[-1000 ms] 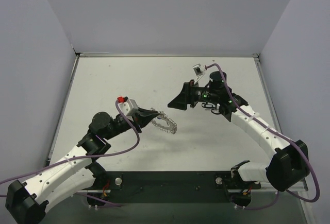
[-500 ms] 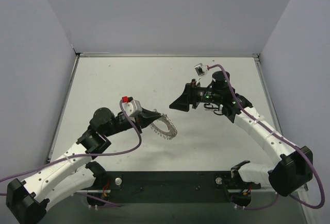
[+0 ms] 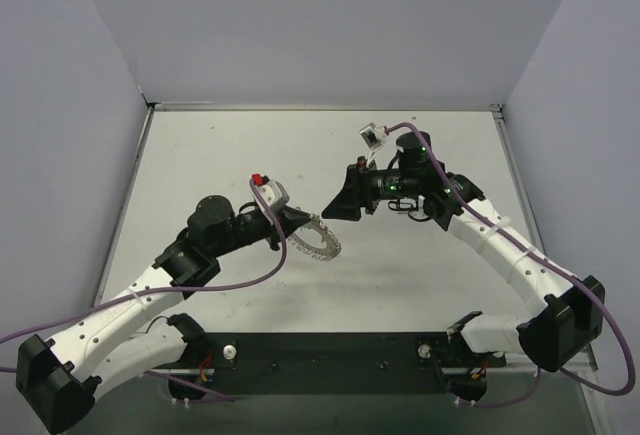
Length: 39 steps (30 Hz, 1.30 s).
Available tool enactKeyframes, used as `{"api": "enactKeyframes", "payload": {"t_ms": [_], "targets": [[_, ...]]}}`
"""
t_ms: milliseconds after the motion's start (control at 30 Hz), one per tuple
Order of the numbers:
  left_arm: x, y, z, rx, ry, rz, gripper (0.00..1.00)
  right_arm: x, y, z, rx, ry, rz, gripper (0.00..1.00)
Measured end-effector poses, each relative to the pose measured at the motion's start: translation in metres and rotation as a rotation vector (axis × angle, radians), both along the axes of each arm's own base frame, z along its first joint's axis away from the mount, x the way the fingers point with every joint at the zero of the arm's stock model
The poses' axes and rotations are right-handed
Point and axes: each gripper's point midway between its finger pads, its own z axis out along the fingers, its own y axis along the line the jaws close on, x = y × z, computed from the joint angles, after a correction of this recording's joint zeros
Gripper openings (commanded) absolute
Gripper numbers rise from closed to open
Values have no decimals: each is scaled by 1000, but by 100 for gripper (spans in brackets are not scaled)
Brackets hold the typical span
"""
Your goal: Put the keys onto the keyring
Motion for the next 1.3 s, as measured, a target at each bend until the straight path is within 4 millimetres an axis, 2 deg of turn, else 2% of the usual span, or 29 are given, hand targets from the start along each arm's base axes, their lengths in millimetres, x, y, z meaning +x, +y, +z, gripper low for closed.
{"api": "enactKeyframes", "payload": {"t_ms": [367,500,600,633,833,1300], "targets": [[10,2,-15,39,36,50,0,2,14,-39,-151,95,15,42],[11,1,-17,46,43,51,0,2,14,-47,-179,112,8,34],[11,1,-18,47,44,52,0,1,15,-45,-184,108,7,23],[12,1,-18,48,45,52,0,2,15,-45,-183,106,6,16],[15,-1,-21,60,58,55,0,2,18,-44,-185,108,9,0],[18,-1,-25,98,93,69,0,3,19,-46,-195,88,10,0]]}}
